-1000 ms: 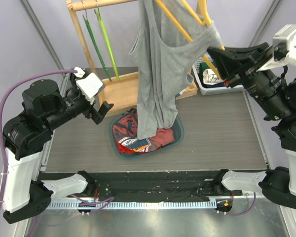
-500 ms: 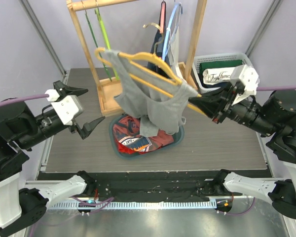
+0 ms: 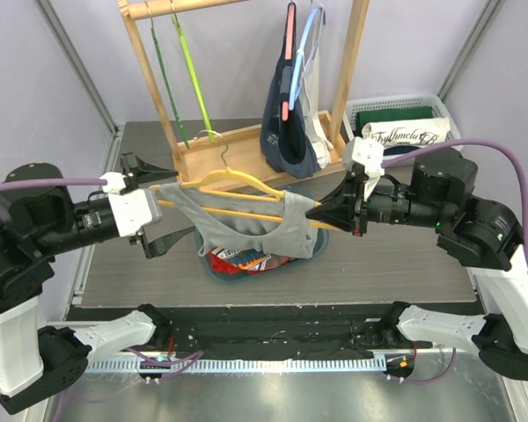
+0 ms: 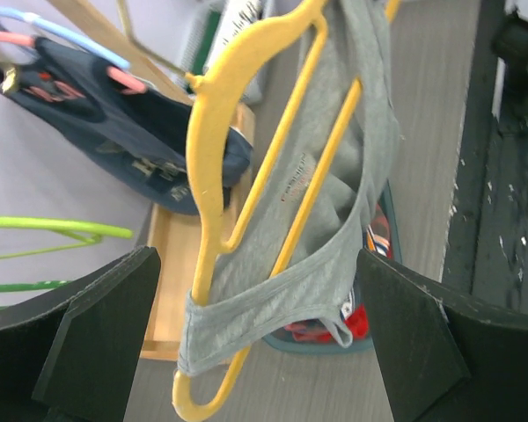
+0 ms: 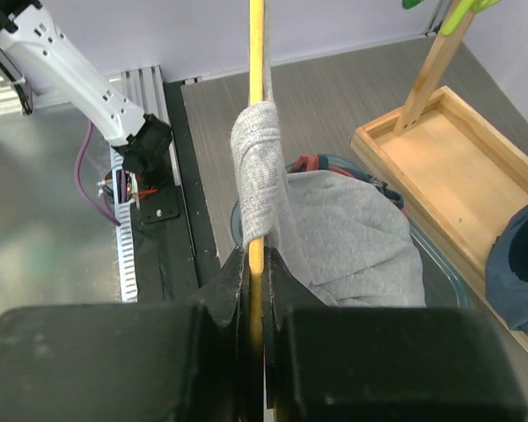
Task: Remove the tank top from the hanger
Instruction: Pick up the hanger from the clothesline, then remove the tank top from the hanger.
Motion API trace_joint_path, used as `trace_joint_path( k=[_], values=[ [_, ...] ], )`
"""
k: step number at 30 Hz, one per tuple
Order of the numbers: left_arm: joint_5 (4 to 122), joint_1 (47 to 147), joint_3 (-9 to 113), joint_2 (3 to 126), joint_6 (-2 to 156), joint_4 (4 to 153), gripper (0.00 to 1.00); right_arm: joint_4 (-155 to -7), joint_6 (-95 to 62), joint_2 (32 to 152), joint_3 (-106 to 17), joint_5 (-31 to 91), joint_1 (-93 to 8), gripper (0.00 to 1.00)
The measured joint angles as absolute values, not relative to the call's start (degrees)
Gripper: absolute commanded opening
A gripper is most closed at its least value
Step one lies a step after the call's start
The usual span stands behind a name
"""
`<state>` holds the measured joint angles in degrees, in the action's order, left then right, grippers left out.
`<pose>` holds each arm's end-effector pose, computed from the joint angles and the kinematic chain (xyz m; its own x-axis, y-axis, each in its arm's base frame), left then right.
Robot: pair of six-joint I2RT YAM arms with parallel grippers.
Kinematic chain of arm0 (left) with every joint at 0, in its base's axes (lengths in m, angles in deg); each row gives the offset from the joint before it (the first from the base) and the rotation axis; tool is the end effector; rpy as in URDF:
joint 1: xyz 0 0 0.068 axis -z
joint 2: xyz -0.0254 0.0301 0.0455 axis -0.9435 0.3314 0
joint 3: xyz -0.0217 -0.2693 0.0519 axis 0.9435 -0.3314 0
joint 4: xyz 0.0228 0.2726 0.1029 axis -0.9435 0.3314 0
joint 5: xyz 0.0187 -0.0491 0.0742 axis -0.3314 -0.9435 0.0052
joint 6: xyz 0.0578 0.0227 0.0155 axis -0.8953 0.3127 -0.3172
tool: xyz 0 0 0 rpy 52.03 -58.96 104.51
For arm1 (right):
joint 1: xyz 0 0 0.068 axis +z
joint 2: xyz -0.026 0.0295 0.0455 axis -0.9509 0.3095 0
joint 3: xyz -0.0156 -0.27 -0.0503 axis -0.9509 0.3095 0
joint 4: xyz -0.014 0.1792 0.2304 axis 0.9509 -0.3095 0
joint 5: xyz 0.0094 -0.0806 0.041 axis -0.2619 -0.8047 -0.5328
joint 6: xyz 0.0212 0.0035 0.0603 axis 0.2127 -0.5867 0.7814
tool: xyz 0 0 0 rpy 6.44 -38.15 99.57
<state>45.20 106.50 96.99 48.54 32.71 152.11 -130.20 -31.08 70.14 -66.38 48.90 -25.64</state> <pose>0.0677 -0.0760 0.5815 0.3004 0.3726 -0.8780 0.8433 0.3264 0.4270 0.1088 0.1458 0.5373 -0.0101 -0.1877 -0.9822 -0.9585 0.2818 -0.0440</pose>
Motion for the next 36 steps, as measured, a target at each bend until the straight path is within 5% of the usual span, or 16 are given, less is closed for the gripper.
trace_joint_path(
  k=[8, 14, 19, 22, 23, 25, 32, 36],
  values=[
    [40.5, 106.5, 95.9, 51.2, 28.9, 157.0, 0.98, -132.5, -34.5, 71.2, -66.4, 51.1, -25.6, 0.01],
    [41.6, 106.5, 93.3, 52.3, 29.0, 157.1, 0.76, -132.7, -36.3, 70.2, -66.4, 51.7, -25.6, 0.01],
    [44.6, 106.5, 92.5, 54.5, 30.3, 155.4, 0.7, -133.0, -37.0, 68.7, -66.4, 51.9, -25.6, 0.01],
    [44.9, 106.5, 92.9, 56.7, 31.1, 154.5, 0.46, -133.2, -37.7, 68.0, -66.4, 51.8, -25.6, 0.01],
    [45.0, 106.5, 92.9, 57.3, 31.4, 154.4, 0.24, -133.3, -37.9, 67.8, -66.4, 51.8, -25.6, 0.01],
    [44.6, 106.5, 93.3, 58.5, 31.7, 154.7, 0.0, -133.4, -38.2, 67.7, -66.4, 51.2, -25.6, 0.01],
    [40.8, 107.0, 96.5, 59.7, 30.2, 160.0, 0.0, -131.1, -39.9, 67.3, -65.8, 44.5, -25.8, 0.01],
    [41.7, 106.8, 96.9, 59.7, 30.5, 159.8, 0.0, -125.4, -39.0, 66.5, -61.8, 38.3, -25.2, 0.6]
  ],
)
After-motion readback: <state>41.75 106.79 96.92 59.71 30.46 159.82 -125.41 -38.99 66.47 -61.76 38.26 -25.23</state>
